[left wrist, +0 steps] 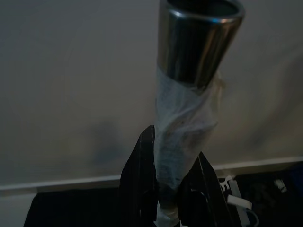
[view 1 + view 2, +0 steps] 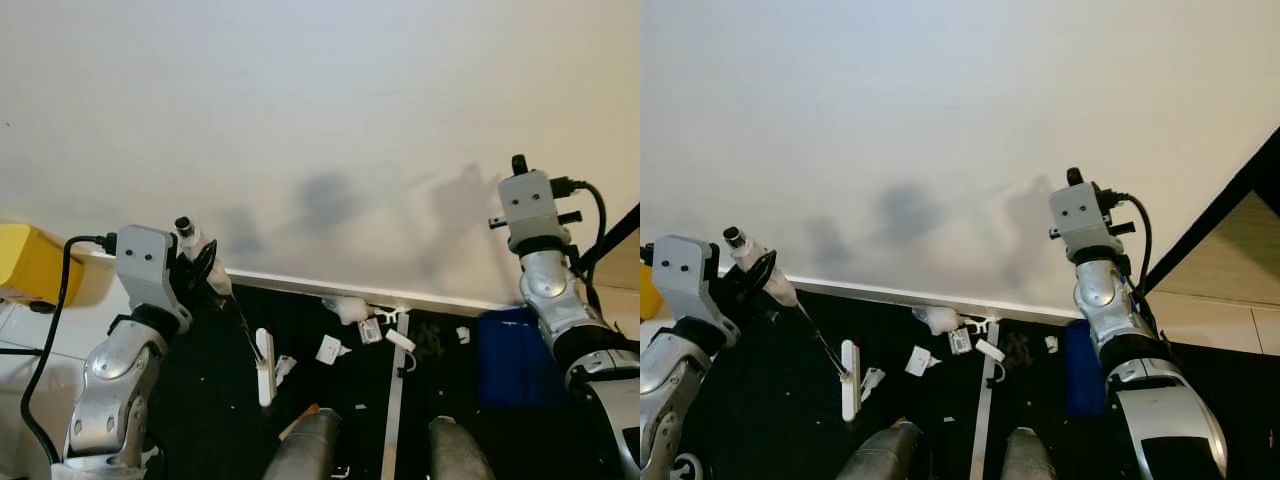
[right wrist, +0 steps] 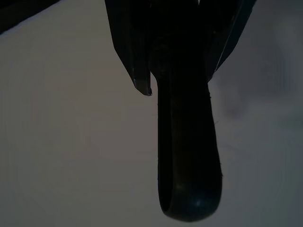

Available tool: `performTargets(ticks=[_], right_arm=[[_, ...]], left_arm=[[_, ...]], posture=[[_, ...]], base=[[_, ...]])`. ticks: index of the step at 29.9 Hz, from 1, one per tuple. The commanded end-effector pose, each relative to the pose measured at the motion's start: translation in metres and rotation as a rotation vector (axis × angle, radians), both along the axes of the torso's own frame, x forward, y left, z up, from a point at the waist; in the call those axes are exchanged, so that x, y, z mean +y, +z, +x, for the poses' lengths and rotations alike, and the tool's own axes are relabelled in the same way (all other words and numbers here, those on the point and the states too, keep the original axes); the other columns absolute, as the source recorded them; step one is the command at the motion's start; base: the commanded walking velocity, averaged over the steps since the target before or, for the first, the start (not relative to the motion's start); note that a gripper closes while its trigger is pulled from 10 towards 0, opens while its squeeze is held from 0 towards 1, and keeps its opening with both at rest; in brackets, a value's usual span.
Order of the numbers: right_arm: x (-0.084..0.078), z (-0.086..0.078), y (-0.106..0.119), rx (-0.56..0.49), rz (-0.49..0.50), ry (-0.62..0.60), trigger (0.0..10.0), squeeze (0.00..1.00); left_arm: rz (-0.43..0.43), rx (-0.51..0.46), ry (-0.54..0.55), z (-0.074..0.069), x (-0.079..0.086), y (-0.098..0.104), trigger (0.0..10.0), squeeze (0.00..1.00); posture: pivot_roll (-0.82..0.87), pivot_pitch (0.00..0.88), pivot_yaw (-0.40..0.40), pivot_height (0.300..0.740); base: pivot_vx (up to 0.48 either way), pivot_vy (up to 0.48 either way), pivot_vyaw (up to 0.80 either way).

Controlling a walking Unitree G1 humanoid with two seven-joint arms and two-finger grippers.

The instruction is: Sweep floor

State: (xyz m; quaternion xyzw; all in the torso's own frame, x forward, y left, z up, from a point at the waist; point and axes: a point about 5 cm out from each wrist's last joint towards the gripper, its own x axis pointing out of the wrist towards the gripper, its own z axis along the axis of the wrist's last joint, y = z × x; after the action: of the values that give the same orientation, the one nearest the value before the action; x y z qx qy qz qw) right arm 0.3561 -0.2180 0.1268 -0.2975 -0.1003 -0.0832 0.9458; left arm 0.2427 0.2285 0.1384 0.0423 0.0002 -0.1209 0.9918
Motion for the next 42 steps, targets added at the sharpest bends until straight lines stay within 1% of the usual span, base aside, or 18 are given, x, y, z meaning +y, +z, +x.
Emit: performTargets(ticks=[1,6,13,17,18,22,24,25,26,28,30,32,35,37,38,40,42], right_arm=[[0.006,-0.001,-0.003,-0.001,-0.033,0.023,10.0,0.00],[0.010,-0.001,-0.005,-0.009,-0.028,0.021,10.0,0.00],[0.012,-0.003,-0.007,-0.047,0.013,-0.032,10.0,0.00],[0.018,-0.005,-0.013,-0.033,0.016,-0.034,10.0,0.00],[0.022,-0.006,-0.017,-0.018,0.023,-0.026,10.0,0.00],[0.026,-0.007,-0.019,-0.016,0.045,-0.016,10.0,0.00],[0.030,-0.006,-0.020,-0.005,0.086,0.002,10.0,0.00],[0.030,-0.006,-0.020,-0.005,0.086,0.002,10.0,0.00],[0.033,-0.006,-0.022,0.009,0.138,0.010,10.0,0.00],[0.037,-0.007,-0.025,0.025,0.208,0.016,10.0,0.00],[0.038,-0.007,-0.025,0.027,0.216,0.016,10.0,0.00],[0.041,-0.007,-0.030,0.047,0.292,0.002,10.0,0.00],[0.042,-0.008,-0.030,0.050,0.299,0.001,10.0,0.00],[0.044,-0.008,-0.034,0.065,0.367,-0.012,10.0,0.00],[0.044,-0.008,-0.035,0.071,0.432,-0.027,10.0,0.00],[0.045,-0.007,-0.034,0.063,0.511,-0.027,10.0,0.00],[0.048,-0.006,-0.031,0.047,0.549,-0.006,10.0,0.00]], left_arm=[[0.039,-0.013,0.011,-0.004,0.009,0.008,10.0,0.00],[0.038,-0.012,0.011,-0.005,0.009,0.009,10.0,0.00],[0.035,-0.012,0.001,-0.006,0.006,0.012,10.0,0.00],[0.038,-0.013,-0.002,-0.007,0.007,0.014,10.0,0.00],[0.040,-0.017,-0.004,-0.008,0.008,0.016,10.0,0.00],[0.041,-0.024,-0.004,-0.007,0.009,0.019,10.0,0.00],[0.036,-0.028,-0.008,-0.006,0.007,0.019,10.0,0.01],[0.036,-0.028,-0.008,-0.006,0.007,0.019,10.0,0.01],[0.033,-0.031,-0.013,-0.005,0.005,0.019,10.0,0.02],[0.029,-0.036,-0.017,-0.004,0.004,0.019,10.0,0.02],[0.029,-0.036,-0.017,-0.004,0.003,0.019,10.0,0.02],[0.025,-0.042,-0.020,-0.003,0.002,0.020,10.0,0.01],[0.024,-0.042,-0.021,-0.003,0.002,0.021,10.0,0.01],[0.024,-0.044,-0.020,-0.002,0.003,0.022,10.0,0.01],[0.025,-0.044,-0.020,-0.002,0.004,0.022,10.0,0.01],[0.023,-0.045,-0.020,-0.002,0.004,0.021,10.0,0.01],[0.021,-0.045,-0.022,-0.002,0.003,0.021,10.0,0.01]], posture=[[0.20,0.189,0.150,0.740],[0.21,0.190,0.154,0.740],[0.23,0.197,0.163,0.740],[0.24,0.197,0.168,0.740],[0.25,0.196,0.170,0.740],[0.25,0.194,0.169,0.740],[0.25,0.192,0.166,0.740],[0.25,0.192,0.166,0.740],[0.24,0.192,0.163,0.740],[0.24,0.192,0.162,0.740],[0.24,0.192,0.162,0.740],[0.25,0.190,0.161,0.740],[0.25,0.190,0.161,0.740],[0.25,0.186,0.159,0.740],[0.25,0.183,0.159,0.740],[0.24,0.182,0.159,0.740],[0.24,0.182,0.159,0.740]], base=[[0.000,0.000,0.00],[0.000,0.000,0.00],[0.000,0.000,0.00],[0.000,0.000,0.00],[0.000,0.000,0.00],[0.000,0.000,0.00],[0.000,0.000,0.00],[0.000,0.000,0.00],[0.000,0.000,0.00],[0.000,0.000,0.00],[0.000,0.000,0.00],[0.000,0.000,0.00],[0.000,0.000,0.00],[0.000,0.000,0.00],[0.000,0.000,0.00],[0.000,0.000,0.00],[0.000,0.000,0.00]])
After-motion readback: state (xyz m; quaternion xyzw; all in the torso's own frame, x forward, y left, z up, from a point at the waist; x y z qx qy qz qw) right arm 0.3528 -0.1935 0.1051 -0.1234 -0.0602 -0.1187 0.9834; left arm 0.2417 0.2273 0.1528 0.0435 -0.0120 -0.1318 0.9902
